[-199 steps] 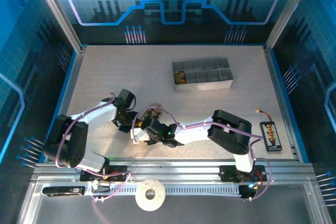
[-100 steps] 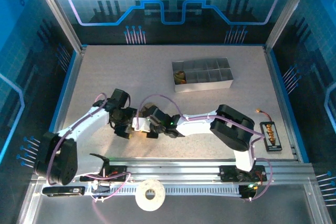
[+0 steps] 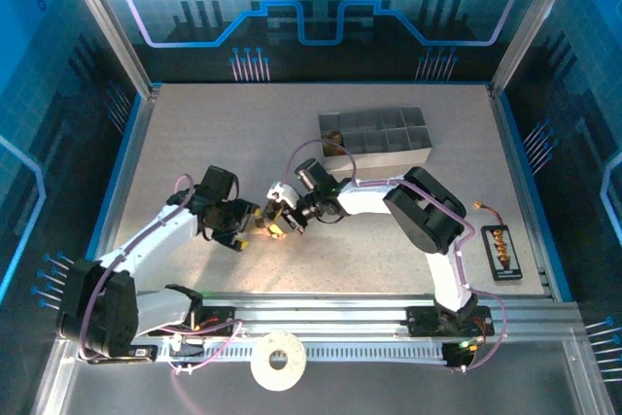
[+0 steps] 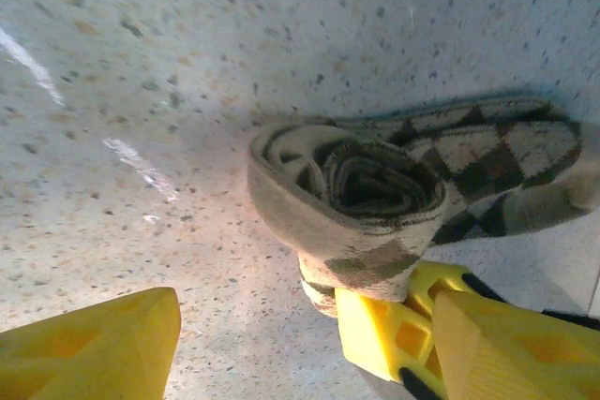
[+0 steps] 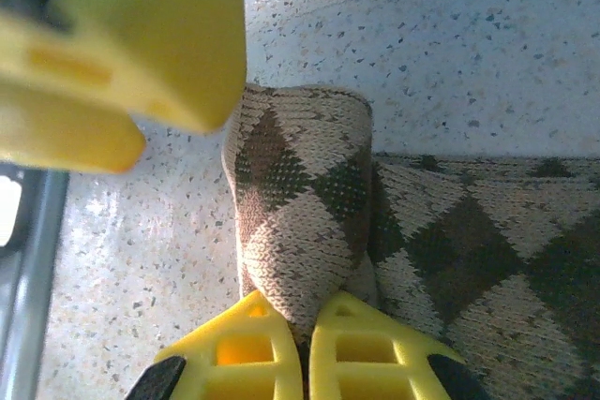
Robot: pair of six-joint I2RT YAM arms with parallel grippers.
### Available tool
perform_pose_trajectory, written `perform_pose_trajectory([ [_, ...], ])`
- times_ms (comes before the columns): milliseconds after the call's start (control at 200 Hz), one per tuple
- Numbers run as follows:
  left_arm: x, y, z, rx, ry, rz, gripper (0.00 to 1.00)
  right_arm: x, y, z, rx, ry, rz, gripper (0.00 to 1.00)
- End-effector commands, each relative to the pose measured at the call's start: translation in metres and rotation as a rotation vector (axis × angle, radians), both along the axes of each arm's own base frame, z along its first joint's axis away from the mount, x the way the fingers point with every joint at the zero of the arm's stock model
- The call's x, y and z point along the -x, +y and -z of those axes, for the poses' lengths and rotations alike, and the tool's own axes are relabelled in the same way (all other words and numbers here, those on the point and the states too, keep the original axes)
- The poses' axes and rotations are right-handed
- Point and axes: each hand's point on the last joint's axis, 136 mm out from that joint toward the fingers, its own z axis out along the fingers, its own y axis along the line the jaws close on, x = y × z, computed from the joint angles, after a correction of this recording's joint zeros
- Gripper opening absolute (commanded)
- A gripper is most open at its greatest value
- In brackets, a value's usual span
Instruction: Roll the socks
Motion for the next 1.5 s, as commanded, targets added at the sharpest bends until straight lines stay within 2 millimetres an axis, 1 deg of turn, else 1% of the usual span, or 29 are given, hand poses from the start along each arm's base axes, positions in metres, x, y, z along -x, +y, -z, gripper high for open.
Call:
perform_pose_trajectory([
  [0,-0.004,-0.014,0.009,0.018,-0.014,0.054,0.69,0.032,-0.042,0.065,0.242,0.278,0.047,0.00],
  [120,-0.003,-0.021,0.022,-0.003,0.019,0.090,0.63,0.032,-0.045,0.071,0.256,0.301,0.063,0.00],
  [245,0.004,-0.015,0.043,-0.061,0.082,0.111,0.56,0.030,-0.045,0.070,0.249,0.283,0.067,0.00],
  [315,0.012,-0.007,0.056,-0.111,0.135,0.122,0.51,0.025,-0.045,0.064,0.241,0.226,0.071,0.09],
  [370,0.022,-0.003,0.066,-0.132,0.183,0.128,0.48,0.019,-0.044,0.053,0.213,0.139,0.078,0.19],
  [440,0.034,0.001,0.072,-0.150,0.235,0.129,0.45,0.011,-0.043,0.030,0.169,-0.027,0.093,0.32],
  [530,0.043,0.004,0.072,-0.169,0.269,0.130,0.43,0.002,-0.043,-0.003,0.129,-0.304,0.120,0.43],
  [590,0.044,0.003,0.071,-0.167,0.270,0.124,0.44,-0.001,-0.043,-0.026,0.123,-0.478,0.145,0.50],
  [605,0.044,0.003,0.070,-0.166,0.269,0.123,0.44,-0.003,-0.041,-0.035,0.116,-0.524,0.150,0.51],
  [615,0.044,0.003,0.070,-0.165,0.269,0.121,0.44,0.001,-0.045,-0.031,0.133,-0.536,0.148,0.51],
  [680,0.042,0.001,0.068,-0.159,0.267,0.119,0.44,0.007,-0.046,-0.040,0.162,-0.661,0.137,0.54],
  [745,0.038,-0.001,0.066,-0.151,0.264,0.120,0.44,0.016,-0.044,-0.043,0.206,-0.765,0.115,0.55],
  [865,0.032,-0.007,0.063,-0.137,0.264,0.131,0.44,0.025,-0.034,-0.039,0.294,-0.926,0.060,0.55],
  [956,0.029,-0.009,0.062,-0.133,0.269,0.139,0.45,0.025,-0.023,-0.037,0.347,-1.032,0.020,0.57],
  [991,0.029,-0.010,0.061,-0.131,0.271,0.142,0.45,0.025,-0.024,-0.029,0.383,-1.064,-0.004,0.57],
  [996,0.029,-0.010,0.061,-0.131,0.272,0.143,0.45,0.024,-0.024,-0.028,0.388,-1.069,-0.007,0.57],
  [1011,0.028,-0.011,0.061,-0.128,0.272,0.143,0.45,0.021,-0.016,-0.035,0.382,-1.089,-0.002,0.57],
  [1066,0.027,-0.012,0.060,-0.125,0.270,0.146,0.45,0.017,-0.012,-0.028,0.423,-1.131,-0.027,0.57],
  [1096,0.026,-0.012,0.060,-0.123,0.268,0.149,0.44,0.013,-0.006,-0.032,0.411,-1.162,-0.010,0.58],
  [1126,0.025,-0.013,0.060,-0.120,0.267,0.151,0.45,0.011,-0.004,-0.029,0.417,-1.175,-0.015,0.58],
  [1196,0.023,-0.015,0.058,-0.111,0.262,0.155,0.45,0.007,0.001,-0.022,0.435,-1.183,-0.032,0.57],
  [1251,0.022,-0.017,0.057,-0.107,0.259,0.158,0.45,0.006,0.004,-0.015,0.448,-1.174,-0.048,0.54],
  [1271,0.022,-0.017,0.057,-0.106,0.259,0.158,0.45,0.006,0.004,-0.012,0.457,-1.169,-0.052,0.51],
  [1316,0.021,-0.017,0.055,-0.103,0.255,0.155,0.45,0.005,0.005,-0.004,0.465,-1.141,-0.051,0.38],
  [1391,0.019,-0.016,0.048,-0.096,0.243,0.137,0.48,0.013,-0.004,0.020,0.506,-1.017,-0.093,0.19],
  [1431,0.017,-0.015,0.041,-0.086,0.220,0.119,0.53,0.016,-0.008,0.028,0.512,-0.961,-0.092,0.14],
  [1496,0.013,-0.009,0.028,-0.076,0.180,0.079,0.68,0.023,-0.018,0.039,0.514,-0.864,-0.086,0.08],
])
